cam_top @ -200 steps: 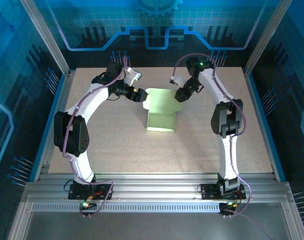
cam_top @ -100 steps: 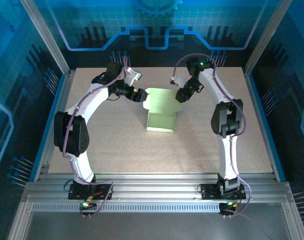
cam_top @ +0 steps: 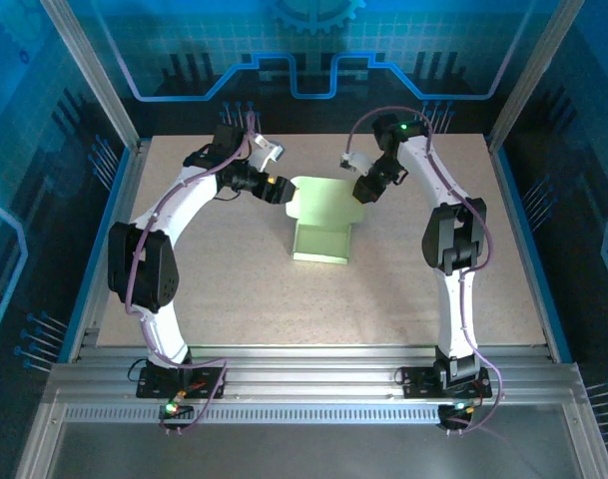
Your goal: Fold the paper box
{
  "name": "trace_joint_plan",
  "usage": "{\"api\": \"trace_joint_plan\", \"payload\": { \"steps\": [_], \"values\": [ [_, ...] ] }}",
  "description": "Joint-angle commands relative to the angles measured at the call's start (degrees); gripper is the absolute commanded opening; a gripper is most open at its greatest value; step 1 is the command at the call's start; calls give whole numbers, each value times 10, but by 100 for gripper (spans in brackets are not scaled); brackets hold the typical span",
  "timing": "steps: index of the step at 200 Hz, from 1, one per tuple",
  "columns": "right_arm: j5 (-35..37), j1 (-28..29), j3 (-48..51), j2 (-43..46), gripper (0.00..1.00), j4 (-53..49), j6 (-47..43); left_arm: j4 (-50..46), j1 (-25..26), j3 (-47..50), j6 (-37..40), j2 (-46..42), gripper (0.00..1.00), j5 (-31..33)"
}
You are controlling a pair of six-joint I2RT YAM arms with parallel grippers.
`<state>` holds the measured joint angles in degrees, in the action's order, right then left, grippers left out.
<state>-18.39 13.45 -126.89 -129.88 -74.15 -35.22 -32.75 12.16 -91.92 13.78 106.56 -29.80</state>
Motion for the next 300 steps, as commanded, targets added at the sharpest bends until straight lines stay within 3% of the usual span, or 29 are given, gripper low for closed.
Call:
{"api": "trace_joint_plan", "payload": {
  "steps": [1,57,102,121,149,177,221,253,300],
  "values": [
    [5,2,-13,11,0,-20,-10,-17,2,-27,30,12,93,-28],
    [5,7,-9,15,0,-20,-14,-102,21,-108,173,76,89,-20],
    [7,11,-7,17,0,-20,-15,-253,22,-265,232,177,67,19],
    [10,11,-7,17,0,-18,-14,-308,26,-320,234,213,58,25],
    [11,12,-9,15,0,-18,-14,-310,35,-319,236,220,38,34],
    [9,12,-9,16,0,-20,-14,-305,38,-327,211,226,37,47],
    [8,11,-13,14,0,-19,-11,-303,44,-336,193,233,26,57],
    [8,11,-15,14,0,-19,-11,-304,46,-336,192,240,24,73],
    [9,11,-16,12,0,-17,-10,-298,47,-337,188,238,7,69]
  ]
}}
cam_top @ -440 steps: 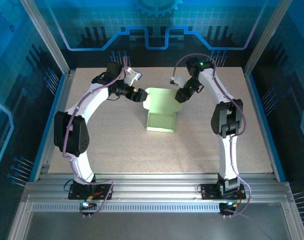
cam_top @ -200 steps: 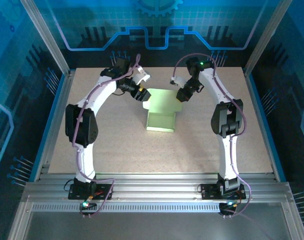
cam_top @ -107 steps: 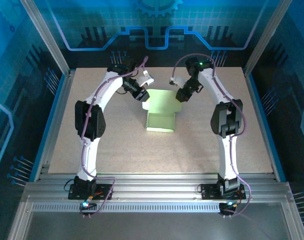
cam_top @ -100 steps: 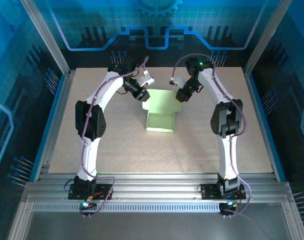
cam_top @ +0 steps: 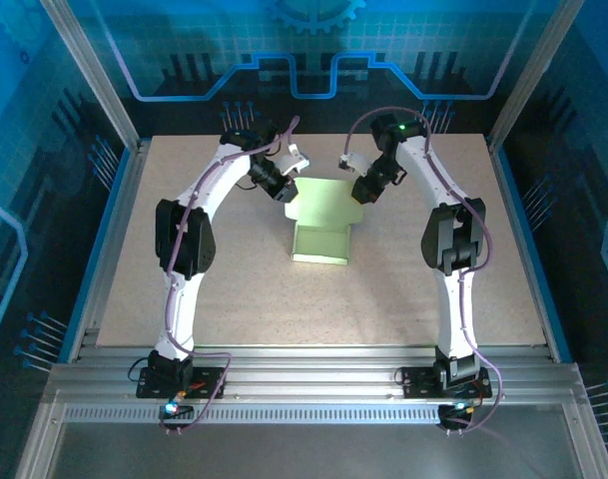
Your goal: Fold the paper box
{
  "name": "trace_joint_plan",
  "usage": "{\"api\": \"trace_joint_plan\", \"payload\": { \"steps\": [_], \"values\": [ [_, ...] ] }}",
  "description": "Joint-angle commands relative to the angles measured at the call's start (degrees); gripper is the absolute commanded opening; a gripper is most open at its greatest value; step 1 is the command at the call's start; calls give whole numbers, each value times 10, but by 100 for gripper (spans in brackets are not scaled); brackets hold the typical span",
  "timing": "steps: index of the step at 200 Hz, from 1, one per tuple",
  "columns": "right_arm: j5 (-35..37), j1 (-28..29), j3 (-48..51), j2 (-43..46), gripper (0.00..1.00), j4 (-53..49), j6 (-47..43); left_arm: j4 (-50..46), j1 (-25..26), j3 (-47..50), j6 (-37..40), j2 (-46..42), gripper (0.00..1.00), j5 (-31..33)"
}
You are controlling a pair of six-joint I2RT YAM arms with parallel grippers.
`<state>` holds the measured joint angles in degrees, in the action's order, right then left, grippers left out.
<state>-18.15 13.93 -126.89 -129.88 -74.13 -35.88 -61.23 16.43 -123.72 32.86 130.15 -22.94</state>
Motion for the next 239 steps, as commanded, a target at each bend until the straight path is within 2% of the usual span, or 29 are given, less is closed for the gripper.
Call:
{"api": "trace_joint_plan", "payload": {
  "steps": [1,18,30,43,81,89,150,173,189,226,239],
  "values": [
    [7,7,-16,12,0,-17,-3,-13,4,-19,-3,2,7,0],
    [6,7,-17,12,0,-17,-3,-11,4,-19,-6,2,7,-1],
    [6,7,-17,12,0,-17,-3,-9,4,-19,-8,0,30,-2],
    [7,7,-17,13,0,-18,-2,-6,4,-18,-12,-1,34,-2],
    [7,7,-16,12,0,-19,-3,-1,4,-17,-17,-11,29,-2],
    [6,8,-16,11,0,-20,-3,-2,4,-17,-17,-11,23,-1],
    [13,9,-16,13,0,-11,9,-10,7,-17,-22,-15,1,-6],
    [84,18,-26,12,0,7,68,8,8,-11,-54,-24,0,7],
    [116,21,-19,20,0,35,145,45,10,18,-100,-42,0,23],
    [185,55,70,83,0,114,266,172,21,139,-209,-111,0,52],
    [230,71,98,104,0,135,316,219,30,186,-234,-139,0,80]
  ]
}}
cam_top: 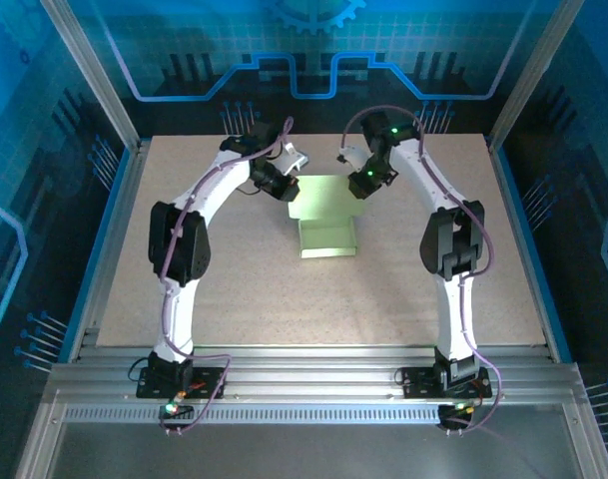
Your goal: Fold the paper box
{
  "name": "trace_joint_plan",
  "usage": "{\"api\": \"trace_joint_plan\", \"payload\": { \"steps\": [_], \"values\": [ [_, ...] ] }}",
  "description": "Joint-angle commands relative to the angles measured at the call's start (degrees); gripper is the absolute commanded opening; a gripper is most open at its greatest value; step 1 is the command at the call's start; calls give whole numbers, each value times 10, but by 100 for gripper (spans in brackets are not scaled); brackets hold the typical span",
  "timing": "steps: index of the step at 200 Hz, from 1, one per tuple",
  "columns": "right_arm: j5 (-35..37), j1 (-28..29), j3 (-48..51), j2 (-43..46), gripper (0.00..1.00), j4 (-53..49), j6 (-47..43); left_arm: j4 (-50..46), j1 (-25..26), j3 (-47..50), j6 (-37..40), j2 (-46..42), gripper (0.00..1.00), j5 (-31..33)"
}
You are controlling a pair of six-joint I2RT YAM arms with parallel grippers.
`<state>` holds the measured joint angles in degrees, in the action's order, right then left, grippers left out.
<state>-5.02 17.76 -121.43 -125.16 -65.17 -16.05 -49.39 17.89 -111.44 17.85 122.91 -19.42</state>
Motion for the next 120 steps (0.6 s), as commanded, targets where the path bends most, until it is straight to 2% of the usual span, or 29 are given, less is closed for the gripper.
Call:
{"api": "trace_joint_plan", "payload": {
  "steps": [1,22,52,80,120],
  "values": [
    [101,34,45,58,0,47,122,104,16,65,-86,-67,0,46],
    [152,53,102,94,0,95,215,168,30,118,-125,-102,0,89],
    [188,73,211,157,0,185,294,258,56,182,-145,-141,0,137],
    [227,82,301,212,0,261,350,280,73,199,-152,-145,0,158],
    [276,104,350,229,0,293,433,309,85,221,-173,-149,0,169]
  ]
}}
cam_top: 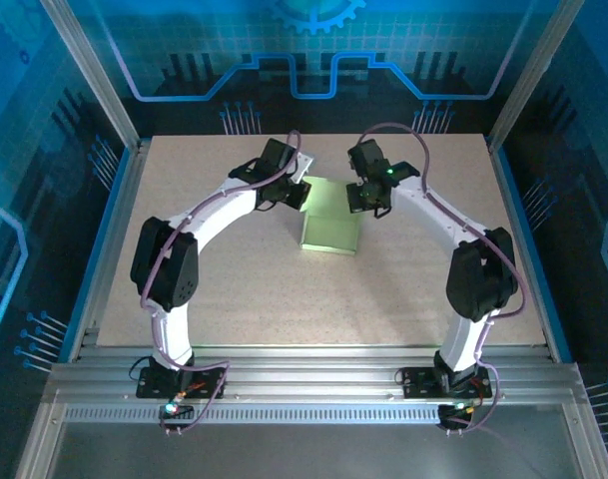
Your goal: Fold the paper box
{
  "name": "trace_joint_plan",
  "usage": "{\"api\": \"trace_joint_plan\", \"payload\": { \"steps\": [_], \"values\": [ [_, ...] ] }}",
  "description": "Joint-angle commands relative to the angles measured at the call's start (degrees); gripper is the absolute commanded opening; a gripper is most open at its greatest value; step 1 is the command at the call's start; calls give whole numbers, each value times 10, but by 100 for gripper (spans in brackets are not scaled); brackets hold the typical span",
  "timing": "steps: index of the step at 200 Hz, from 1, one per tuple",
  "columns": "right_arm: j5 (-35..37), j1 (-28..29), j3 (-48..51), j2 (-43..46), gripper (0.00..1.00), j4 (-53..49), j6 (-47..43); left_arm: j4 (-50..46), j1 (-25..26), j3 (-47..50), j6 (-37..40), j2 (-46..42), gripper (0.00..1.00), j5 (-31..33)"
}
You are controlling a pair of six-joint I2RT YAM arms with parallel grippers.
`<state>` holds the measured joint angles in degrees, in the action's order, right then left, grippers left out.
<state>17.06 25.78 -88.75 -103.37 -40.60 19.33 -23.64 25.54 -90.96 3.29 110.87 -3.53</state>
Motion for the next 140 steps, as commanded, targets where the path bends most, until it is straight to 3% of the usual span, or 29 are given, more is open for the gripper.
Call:
{"api": "trace_joint_plan", "payload": {
  "steps": [1,37,140],
  "values": [
    [58,24,23,11,0,48,81,52,9,17,-29,-29,0,11],
    [126,45,28,1,0,34,155,96,18,52,-49,-40,0,12],
    [125,60,101,13,0,131,212,252,57,162,-49,-70,0,63]
  ]
}}
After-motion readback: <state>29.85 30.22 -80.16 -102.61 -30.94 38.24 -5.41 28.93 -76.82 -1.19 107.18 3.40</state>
